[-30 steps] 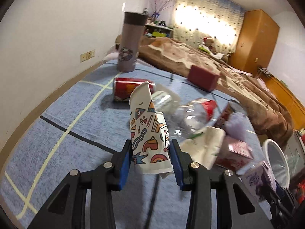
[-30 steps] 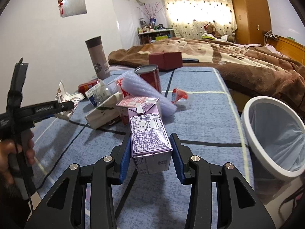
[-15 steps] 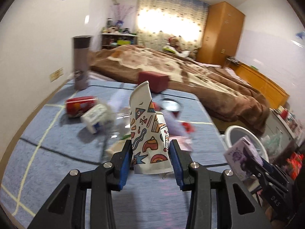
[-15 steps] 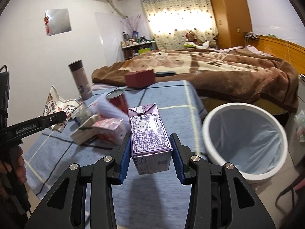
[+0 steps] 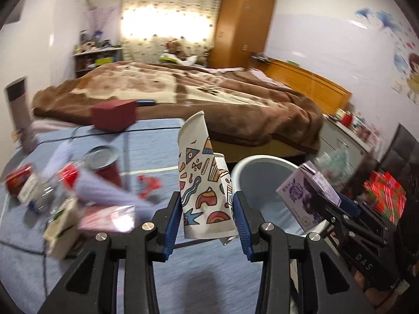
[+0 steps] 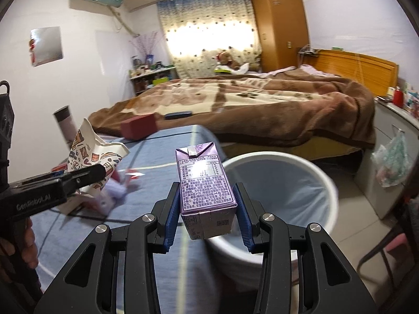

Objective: Collect trash
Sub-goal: 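Carry the purple carton and paper cup over the white bin and release both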

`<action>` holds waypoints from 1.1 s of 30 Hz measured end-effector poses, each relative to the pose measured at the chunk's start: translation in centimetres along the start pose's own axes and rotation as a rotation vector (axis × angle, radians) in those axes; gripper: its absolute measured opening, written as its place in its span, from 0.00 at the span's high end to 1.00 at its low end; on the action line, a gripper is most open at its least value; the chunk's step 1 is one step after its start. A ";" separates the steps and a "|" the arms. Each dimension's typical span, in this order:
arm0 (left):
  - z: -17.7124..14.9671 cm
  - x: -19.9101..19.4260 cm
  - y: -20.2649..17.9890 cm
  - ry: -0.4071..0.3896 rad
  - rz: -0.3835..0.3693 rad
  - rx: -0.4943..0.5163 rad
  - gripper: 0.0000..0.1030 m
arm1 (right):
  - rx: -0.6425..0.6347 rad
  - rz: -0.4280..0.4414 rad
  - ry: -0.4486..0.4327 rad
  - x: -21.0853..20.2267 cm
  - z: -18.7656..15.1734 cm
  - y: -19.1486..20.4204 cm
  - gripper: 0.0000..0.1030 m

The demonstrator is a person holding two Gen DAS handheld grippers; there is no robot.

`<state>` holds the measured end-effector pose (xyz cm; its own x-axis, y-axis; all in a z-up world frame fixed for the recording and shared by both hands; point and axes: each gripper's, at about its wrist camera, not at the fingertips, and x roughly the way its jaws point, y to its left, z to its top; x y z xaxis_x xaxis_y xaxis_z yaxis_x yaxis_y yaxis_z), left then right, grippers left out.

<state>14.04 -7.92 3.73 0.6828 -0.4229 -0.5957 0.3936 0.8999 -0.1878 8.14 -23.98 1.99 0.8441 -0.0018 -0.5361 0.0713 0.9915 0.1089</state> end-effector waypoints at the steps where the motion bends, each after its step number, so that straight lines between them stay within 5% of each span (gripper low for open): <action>1: 0.2 0.5 -0.8 0.010 -0.023 0.011 0.60 | 0.009 -0.016 -0.003 0.0 0.1 -0.7 0.60; 13: 0.5 6.6 -7.6 0.114 -0.145 0.089 0.60 | 0.064 -0.134 0.053 1.2 -0.4 -5.9 0.60; 26: 0.1 10.3 -10.2 0.192 -0.114 0.118 0.58 | 0.071 -0.166 0.168 3.2 -1.1 -8.6 0.60; 33: 0.1 10.1 -10.1 0.187 -0.119 0.112 0.41 | 0.092 -0.179 0.165 2.8 -1.2 -9.4 0.43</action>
<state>17.05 -21.28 -0.32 0.5057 -0.4889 -0.7108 0.5375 0.8230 -0.1836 9.19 -33.11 -1.57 0.7164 -0.1473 -0.6820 0.2658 0.9614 0.0716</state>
